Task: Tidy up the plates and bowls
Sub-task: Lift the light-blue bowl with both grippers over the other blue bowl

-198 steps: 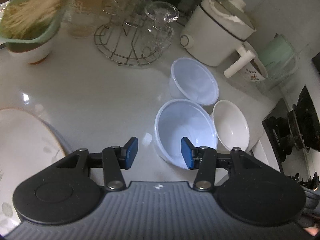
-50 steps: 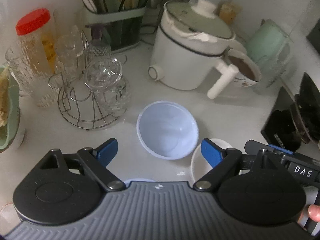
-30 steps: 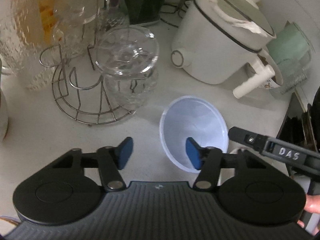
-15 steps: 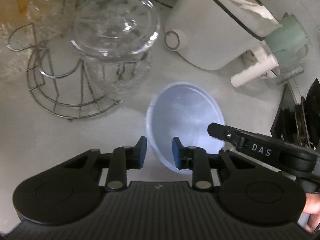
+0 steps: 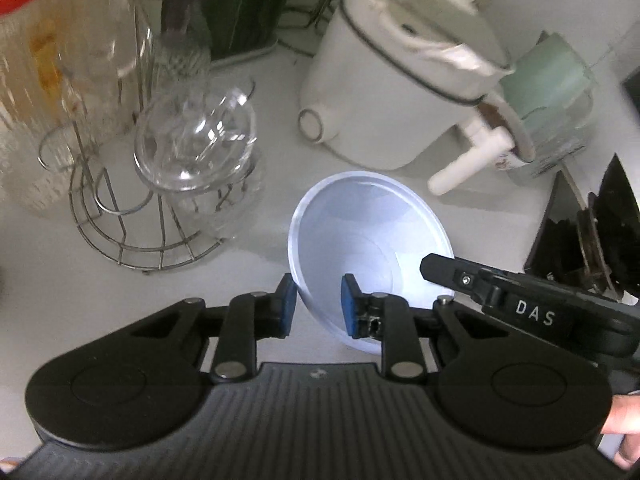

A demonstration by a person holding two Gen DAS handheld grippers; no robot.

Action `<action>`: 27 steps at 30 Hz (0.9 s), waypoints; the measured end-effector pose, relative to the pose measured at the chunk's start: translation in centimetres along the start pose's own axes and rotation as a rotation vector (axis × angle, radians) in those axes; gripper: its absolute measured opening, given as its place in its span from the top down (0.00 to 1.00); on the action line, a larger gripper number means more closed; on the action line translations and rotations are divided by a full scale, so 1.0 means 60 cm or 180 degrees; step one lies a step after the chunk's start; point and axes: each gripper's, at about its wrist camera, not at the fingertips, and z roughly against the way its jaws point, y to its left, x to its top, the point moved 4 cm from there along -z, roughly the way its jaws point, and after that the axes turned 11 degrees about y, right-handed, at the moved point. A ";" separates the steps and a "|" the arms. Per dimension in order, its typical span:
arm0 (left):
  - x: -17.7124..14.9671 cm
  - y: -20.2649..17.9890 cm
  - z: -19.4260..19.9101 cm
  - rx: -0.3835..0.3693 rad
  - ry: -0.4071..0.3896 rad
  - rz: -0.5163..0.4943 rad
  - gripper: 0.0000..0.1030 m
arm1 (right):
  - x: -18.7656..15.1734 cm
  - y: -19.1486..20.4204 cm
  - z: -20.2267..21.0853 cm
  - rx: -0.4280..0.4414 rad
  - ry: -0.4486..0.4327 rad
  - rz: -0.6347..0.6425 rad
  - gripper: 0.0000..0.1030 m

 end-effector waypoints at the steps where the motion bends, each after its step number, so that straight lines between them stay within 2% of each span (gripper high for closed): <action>1: -0.003 -0.007 0.009 0.0014 -0.0022 -0.0025 0.73 | -0.001 0.001 0.010 0.0017 -0.0037 0.0010 0.87; 7: -0.025 -0.044 0.052 0.0079 -0.0190 -0.0106 0.73 | -0.013 0.001 0.057 0.0129 -0.0161 0.0036 0.87; 15: -0.072 -0.046 0.102 0.0096 -0.0393 -0.0006 0.72 | -0.034 0.023 0.098 0.0226 -0.0320 0.0291 0.86; 27: -0.129 -0.041 0.149 0.0147 -0.0509 0.0200 0.72 | -0.069 0.043 0.119 0.0319 -0.0193 0.0451 0.86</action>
